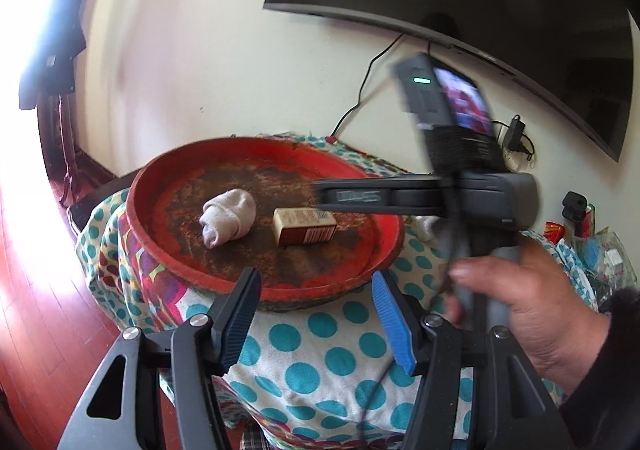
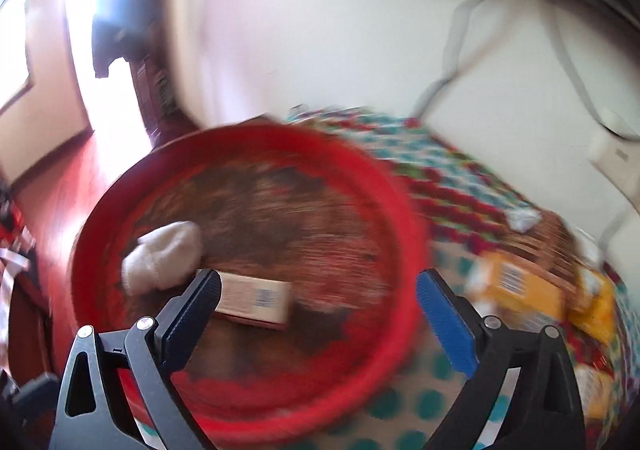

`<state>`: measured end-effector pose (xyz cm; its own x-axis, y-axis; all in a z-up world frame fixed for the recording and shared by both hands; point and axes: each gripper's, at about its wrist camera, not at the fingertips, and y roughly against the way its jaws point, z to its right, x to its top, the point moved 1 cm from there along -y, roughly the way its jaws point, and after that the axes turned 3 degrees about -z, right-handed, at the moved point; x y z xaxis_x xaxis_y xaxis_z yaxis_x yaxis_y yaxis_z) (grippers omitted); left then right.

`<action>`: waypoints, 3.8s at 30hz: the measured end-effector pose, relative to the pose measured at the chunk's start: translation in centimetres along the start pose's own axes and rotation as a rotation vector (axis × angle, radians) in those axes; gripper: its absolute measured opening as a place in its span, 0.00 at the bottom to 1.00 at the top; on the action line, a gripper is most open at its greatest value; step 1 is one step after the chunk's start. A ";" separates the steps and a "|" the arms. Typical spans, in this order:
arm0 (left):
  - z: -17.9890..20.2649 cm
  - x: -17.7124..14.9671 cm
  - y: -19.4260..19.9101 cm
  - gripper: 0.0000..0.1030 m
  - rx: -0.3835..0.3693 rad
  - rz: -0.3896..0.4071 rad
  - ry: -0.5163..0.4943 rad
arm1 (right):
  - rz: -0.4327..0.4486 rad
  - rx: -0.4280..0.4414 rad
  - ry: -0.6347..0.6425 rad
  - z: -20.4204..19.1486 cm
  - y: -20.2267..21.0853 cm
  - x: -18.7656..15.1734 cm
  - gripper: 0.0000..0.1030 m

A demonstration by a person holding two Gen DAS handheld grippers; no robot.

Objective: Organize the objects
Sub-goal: 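Carry the QR-code box with the right gripper into the red tray and release, then reach the left gripper to the plastic-wrapped white bundle and close on it, then lift the plastic-wrapped bundle with the left gripper and carry it over the tray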

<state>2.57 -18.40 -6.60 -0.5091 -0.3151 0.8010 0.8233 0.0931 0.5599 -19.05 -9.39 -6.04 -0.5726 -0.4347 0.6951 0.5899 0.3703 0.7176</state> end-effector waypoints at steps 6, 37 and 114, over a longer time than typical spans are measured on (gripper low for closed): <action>1.7 -0.4 0.0 0.58 0.000 0.019 -0.052 | 0.022 -0.217 -0.166 8.4 4.9 -4.1 0.97; 18.9 4.2 -21.8 0.58 0.023 -0.301 -0.170 | -0.009 -0.300 -0.564 22.1 6.9 -15.4 1.00; 17.3 6.7 -18.8 0.31 0.059 -0.287 -0.181 | -0.004 -0.294 -0.802 24.0 6.2 -16.7 1.00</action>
<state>-20.71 -5.94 -8.10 -0.7587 -0.1645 0.6303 0.6264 0.0814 0.7752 -19.49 19.89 -12.14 -0.7390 0.3181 0.5938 0.6477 0.0933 0.7562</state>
